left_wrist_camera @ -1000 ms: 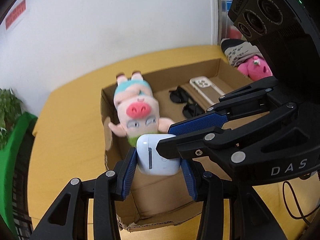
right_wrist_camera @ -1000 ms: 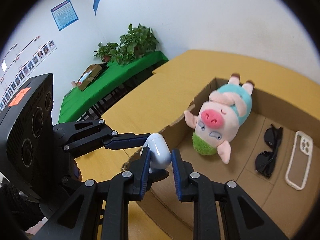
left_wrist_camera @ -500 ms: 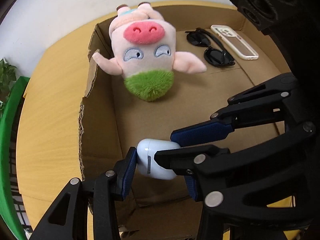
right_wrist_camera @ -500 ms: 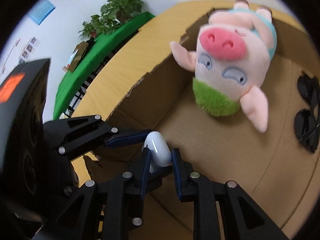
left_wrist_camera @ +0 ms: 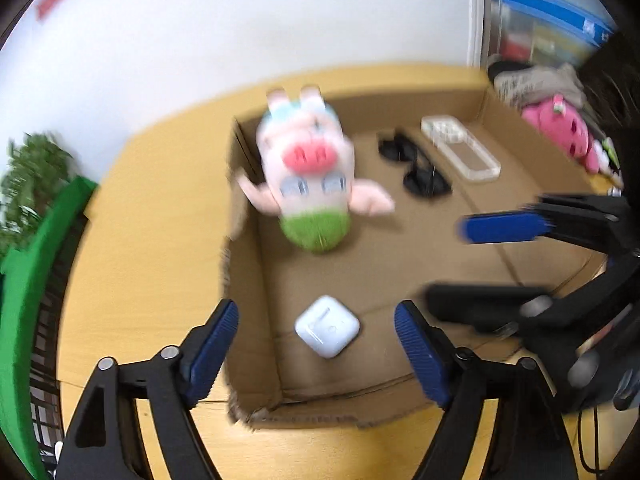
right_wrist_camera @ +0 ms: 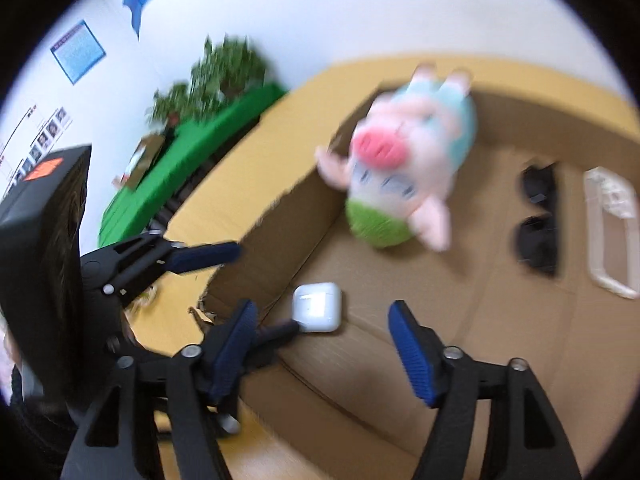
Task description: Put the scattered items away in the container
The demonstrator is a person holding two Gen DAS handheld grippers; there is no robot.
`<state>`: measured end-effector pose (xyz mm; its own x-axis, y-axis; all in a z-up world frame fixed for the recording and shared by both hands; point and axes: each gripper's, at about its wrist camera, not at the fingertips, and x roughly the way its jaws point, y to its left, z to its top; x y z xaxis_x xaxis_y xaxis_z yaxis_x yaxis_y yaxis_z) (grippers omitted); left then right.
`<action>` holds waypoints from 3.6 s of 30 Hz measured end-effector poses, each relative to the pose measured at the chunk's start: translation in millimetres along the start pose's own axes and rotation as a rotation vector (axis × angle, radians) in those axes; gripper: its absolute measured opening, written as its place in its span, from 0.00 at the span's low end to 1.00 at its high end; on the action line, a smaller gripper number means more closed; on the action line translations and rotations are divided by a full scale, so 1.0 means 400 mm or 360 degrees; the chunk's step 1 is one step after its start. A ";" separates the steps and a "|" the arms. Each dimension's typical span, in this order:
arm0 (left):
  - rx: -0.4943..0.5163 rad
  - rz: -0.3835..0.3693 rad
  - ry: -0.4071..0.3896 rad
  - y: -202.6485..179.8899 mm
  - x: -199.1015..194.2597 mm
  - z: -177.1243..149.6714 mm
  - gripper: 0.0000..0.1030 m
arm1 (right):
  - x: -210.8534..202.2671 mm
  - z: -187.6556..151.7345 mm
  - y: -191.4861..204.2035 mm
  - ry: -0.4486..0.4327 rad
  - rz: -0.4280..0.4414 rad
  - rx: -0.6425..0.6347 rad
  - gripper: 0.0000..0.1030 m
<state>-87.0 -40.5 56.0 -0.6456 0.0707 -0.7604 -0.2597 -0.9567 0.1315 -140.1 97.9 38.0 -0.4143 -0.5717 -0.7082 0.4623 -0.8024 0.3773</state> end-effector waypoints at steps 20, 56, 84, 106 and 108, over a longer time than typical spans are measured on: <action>-0.0400 -0.0105 -0.0502 -0.136 -0.196 -0.134 1.00 | -0.349 -0.275 -0.030 -0.0325 -0.0809 0.0059 0.77; -0.0329 -0.0127 -0.0491 -0.199 -0.228 -0.136 1.00 | -0.406 -0.305 -0.034 -0.0371 -0.0775 0.0087 0.77; -0.0286 -0.0141 -0.0448 -0.207 -0.197 -0.149 1.00 | -0.378 -0.318 -0.057 -0.0331 -0.0774 0.0129 0.77; -0.0034 -0.0380 -0.0214 -0.362 -0.078 -0.162 1.00 | -0.302 -0.417 -0.429 0.0028 -0.0625 -0.0029 0.77; -0.0039 -0.0380 -0.0200 -0.360 -0.072 -0.167 1.00 | -0.276 -0.421 -0.430 0.0087 -0.0595 -0.0062 0.79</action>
<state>17.2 76.5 16.4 -0.6527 0.3279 -0.6830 -0.3986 -0.9153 -0.0586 -41.7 327.9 -49.2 -0.5182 -0.2299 -0.8238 0.3169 -0.9463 0.0647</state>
